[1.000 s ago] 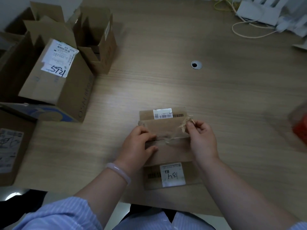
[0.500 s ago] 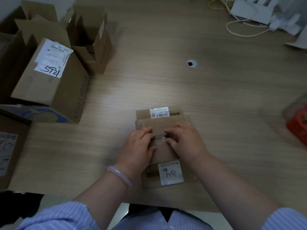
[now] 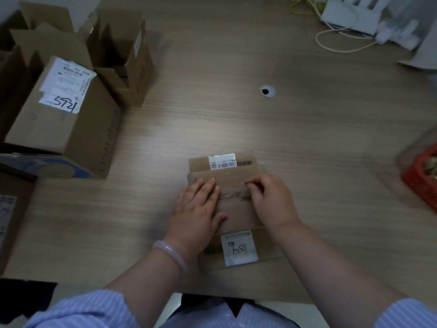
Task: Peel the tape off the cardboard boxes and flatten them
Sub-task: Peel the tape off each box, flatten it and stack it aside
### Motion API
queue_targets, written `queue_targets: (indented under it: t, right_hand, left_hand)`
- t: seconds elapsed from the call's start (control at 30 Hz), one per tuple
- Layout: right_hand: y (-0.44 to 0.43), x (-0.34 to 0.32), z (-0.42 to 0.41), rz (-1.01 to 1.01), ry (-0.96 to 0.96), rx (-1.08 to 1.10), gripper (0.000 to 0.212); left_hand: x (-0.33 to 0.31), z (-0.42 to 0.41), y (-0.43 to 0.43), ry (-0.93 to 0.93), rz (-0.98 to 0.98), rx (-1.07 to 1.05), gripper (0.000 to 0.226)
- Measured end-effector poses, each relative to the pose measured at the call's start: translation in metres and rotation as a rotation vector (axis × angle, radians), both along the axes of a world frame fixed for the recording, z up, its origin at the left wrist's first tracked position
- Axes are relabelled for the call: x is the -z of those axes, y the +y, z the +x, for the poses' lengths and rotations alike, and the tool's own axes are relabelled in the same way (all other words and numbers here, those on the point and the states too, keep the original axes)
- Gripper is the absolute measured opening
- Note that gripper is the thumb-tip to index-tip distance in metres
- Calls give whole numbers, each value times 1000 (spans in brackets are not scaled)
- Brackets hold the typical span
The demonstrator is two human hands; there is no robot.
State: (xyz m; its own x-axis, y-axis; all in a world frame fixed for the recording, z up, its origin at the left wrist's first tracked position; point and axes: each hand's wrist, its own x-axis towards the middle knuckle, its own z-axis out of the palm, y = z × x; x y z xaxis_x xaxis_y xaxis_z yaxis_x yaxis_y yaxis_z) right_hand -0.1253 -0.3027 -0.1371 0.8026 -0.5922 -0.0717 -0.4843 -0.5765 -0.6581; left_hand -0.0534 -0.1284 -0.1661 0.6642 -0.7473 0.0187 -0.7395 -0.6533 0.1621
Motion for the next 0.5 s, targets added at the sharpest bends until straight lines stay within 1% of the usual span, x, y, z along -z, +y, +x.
queue_targets:
  t: [0.03,0.07,0.1,0.17,0.2,0.23,0.27,0.3,0.33,0.37,0.43,0.5]
  right_hand:
    - [-1,2,-2,83,-46,86,7]
    - [-2,2,-3,193,-98,175,13]
    - [-5,2,-3,332,-161,269,16]
    - [-8,-2,-2,686,-289,403,18]
    - [-8,-6,-1,861,-330,428,17]
    - [-9,-10,0,961,-340,427,17]
    - [-10,-12,1,973,-316,414,20]
    - [-12,-13,1,916,-270,386,26]
    - [-13,-12,2,796,-210,343,28]
    - [-14,-10,2,627,-131,280,27]
    - [-15,-9,2,288,35,92,18]
    - [-13,-6,-1,54,106,-136,7]
  left_hand:
    - [0,0,0,2,6,4,63]
    - [-1,0,-1,2,8,6,63]
    - [-2,0,-1,-2,9,7,64]
    - [-4,1,-2,-10,23,3,64]
    - [-4,2,-2,-9,29,1,64]
    - [-5,2,-3,-6,31,0,64]
    - [-6,2,-3,-2,33,1,64]
    - [-6,2,-3,2,36,4,64]
    - [-6,2,-3,3,39,7,64]
    - [-7,2,-3,-1,39,7,64]
    - [-8,3,-4,-4,37,3,64]
    - [-8,4,-4,9,24,-2,65]
